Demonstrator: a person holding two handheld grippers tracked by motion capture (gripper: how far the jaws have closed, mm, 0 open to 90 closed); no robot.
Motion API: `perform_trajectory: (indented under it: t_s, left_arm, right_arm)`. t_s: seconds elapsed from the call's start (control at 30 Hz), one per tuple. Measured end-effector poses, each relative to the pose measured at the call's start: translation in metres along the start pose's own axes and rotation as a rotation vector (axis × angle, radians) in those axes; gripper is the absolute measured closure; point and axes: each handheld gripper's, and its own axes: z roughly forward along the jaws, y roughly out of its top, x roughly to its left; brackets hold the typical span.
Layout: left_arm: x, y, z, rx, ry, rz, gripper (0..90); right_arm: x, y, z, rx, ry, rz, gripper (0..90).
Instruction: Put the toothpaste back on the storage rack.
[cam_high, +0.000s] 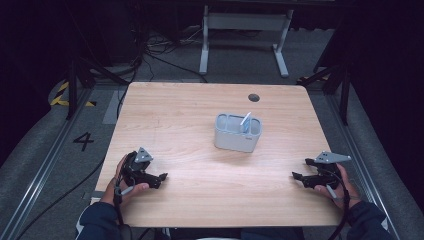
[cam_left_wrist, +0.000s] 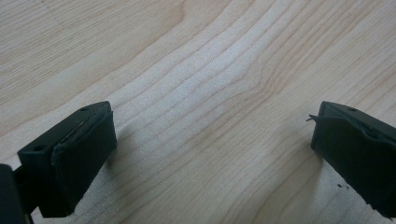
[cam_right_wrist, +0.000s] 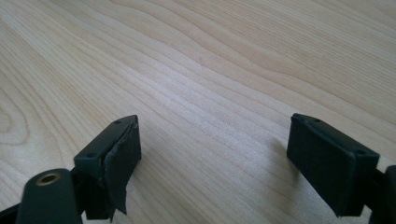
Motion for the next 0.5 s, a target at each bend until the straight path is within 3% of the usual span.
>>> perform_trajectory:
  t_s: [0.13, 0.5]
  left_arm:
    - [0.0020, 0.0009, 0.0006, -0.005, 0.006, 0.023, 0.2]
    - [0.0017, 0.0012, 0.0004, 0.001, 0.005, 0.018, 0.2]
  right_arm:
    - [-0.0002, 0.0001, 0.0001, -0.001, 0.002, -0.001, 17.8]
    - [-0.0004, 0.0003, 0.0004, 0.000, 0.005, -0.003, 17.6]
